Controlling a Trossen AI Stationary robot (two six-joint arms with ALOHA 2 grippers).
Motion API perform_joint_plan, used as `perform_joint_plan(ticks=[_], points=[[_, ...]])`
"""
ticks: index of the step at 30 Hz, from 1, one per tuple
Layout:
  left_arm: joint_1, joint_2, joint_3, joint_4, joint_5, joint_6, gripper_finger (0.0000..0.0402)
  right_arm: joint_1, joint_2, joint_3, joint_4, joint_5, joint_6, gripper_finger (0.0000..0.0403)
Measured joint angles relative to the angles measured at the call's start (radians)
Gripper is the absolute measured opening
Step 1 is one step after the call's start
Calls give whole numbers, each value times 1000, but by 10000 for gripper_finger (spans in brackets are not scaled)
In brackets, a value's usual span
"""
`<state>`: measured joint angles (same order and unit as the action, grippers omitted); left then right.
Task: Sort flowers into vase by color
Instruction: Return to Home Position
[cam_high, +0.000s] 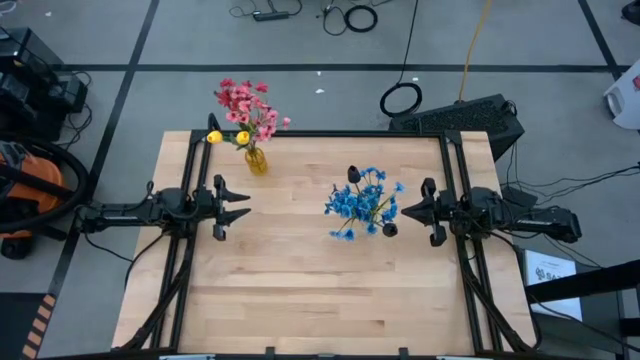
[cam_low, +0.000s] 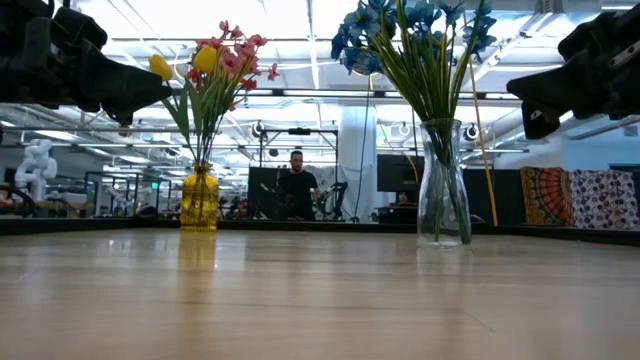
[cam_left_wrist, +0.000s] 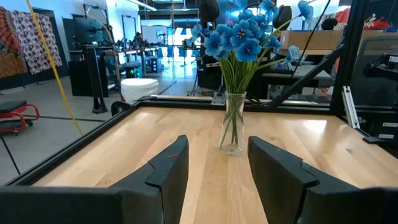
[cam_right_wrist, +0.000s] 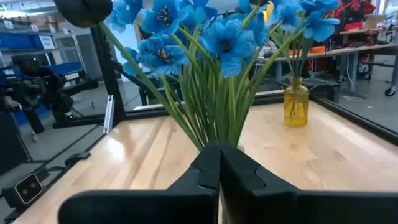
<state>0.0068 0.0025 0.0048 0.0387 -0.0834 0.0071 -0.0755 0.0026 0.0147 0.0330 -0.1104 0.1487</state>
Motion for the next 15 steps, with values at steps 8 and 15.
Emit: perform_joint_plan(ticks=[8,15], points=[[0,0,0,-1,0,0,171,0,2,0,-2,8,-4,0],[0,0,0,-1,0,0,171,0,2,0,-2,8,-4,0]])
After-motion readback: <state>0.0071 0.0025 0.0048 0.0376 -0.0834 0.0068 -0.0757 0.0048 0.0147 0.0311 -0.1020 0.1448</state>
